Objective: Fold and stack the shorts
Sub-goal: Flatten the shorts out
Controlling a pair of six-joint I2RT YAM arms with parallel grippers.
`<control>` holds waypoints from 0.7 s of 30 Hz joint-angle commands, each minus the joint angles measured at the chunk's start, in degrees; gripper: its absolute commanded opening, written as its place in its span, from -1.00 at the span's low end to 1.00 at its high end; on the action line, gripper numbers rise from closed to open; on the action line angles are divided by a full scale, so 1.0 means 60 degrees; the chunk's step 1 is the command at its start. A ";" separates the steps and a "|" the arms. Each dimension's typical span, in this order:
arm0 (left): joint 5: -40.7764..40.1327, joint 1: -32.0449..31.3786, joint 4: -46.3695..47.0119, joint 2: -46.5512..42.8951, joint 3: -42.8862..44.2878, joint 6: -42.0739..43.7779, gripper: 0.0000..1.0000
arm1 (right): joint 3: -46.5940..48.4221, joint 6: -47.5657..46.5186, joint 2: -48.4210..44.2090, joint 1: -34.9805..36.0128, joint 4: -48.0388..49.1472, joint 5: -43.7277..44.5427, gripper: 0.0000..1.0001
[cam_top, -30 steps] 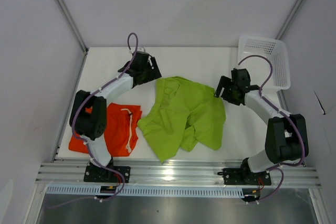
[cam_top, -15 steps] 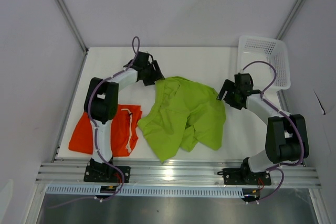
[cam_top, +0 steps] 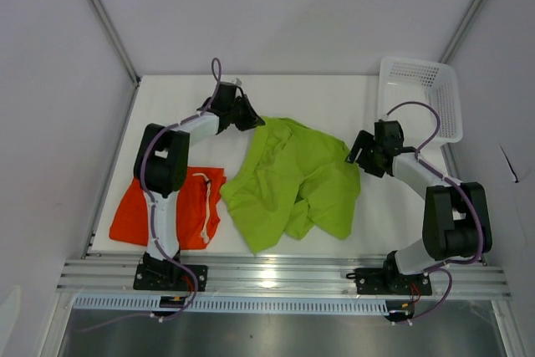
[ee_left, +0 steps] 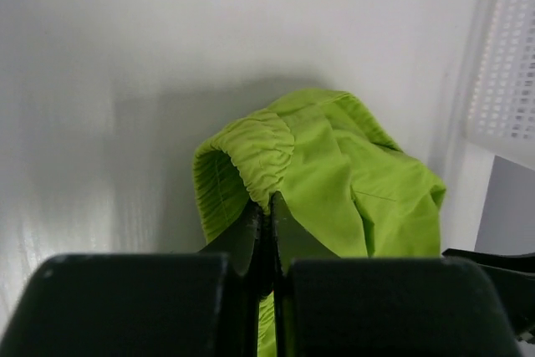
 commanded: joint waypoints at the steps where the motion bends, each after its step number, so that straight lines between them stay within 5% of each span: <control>1: 0.0133 0.0278 0.1326 -0.1474 -0.0010 0.0151 -1.00 | -0.0193 -0.0031 -0.0263 -0.0120 0.0366 -0.0213 0.50; 11: 0.1524 0.0865 0.2631 -0.3746 -0.0949 0.0619 -1.00 | -0.0412 0.0129 0.0234 -0.0208 0.0981 -0.1179 0.49; 16: 0.1628 0.0880 0.0441 -0.3455 0.0104 0.1614 -1.00 | -0.0471 0.0422 0.0689 -0.0208 0.1786 -0.1531 0.45; 21: 0.1392 0.0880 0.0140 -0.3308 -0.0274 0.1982 -1.00 | 0.0070 0.0466 0.1318 0.0069 0.2138 -0.1283 0.39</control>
